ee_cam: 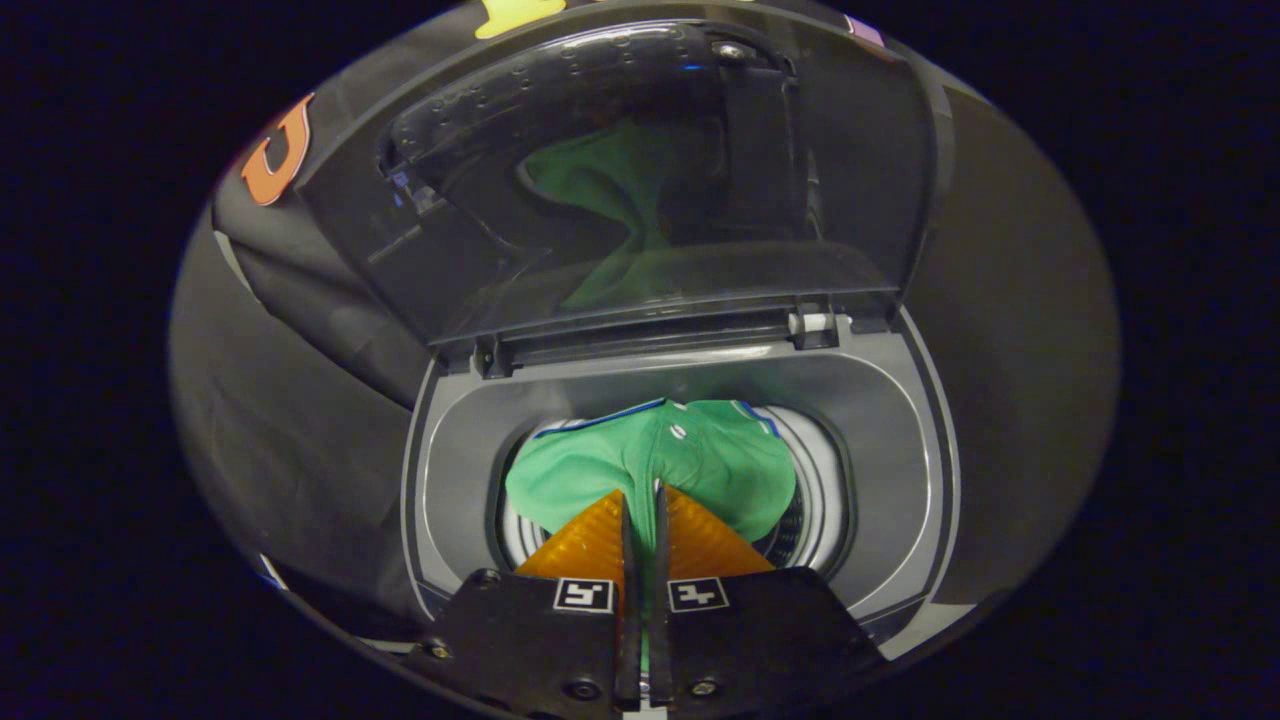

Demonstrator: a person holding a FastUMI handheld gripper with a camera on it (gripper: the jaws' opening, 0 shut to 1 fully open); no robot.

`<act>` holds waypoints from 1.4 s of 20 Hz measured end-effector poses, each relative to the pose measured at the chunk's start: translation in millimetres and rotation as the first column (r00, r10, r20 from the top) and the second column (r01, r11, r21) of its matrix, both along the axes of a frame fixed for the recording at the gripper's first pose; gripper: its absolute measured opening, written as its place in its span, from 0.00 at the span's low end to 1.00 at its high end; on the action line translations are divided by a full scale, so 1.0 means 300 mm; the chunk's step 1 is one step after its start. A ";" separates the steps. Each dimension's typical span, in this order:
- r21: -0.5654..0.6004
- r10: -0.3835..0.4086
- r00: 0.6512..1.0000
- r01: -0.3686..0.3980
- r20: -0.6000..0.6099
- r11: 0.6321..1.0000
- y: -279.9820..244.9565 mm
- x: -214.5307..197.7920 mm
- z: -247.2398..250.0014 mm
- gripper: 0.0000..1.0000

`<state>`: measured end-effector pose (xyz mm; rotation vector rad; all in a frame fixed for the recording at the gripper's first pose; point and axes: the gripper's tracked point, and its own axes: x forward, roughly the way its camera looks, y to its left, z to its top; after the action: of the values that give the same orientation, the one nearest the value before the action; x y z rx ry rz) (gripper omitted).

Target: Put the clothes into the washing machine and then close the washing machine lid.

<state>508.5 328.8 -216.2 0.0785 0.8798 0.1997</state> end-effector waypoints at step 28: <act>-0.020 0.167 0.971 -0.166 0.173 0.986 0.026 -0.063 0.346 0.99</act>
<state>489.5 336.5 -112.5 -0.0179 0.7120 0.3566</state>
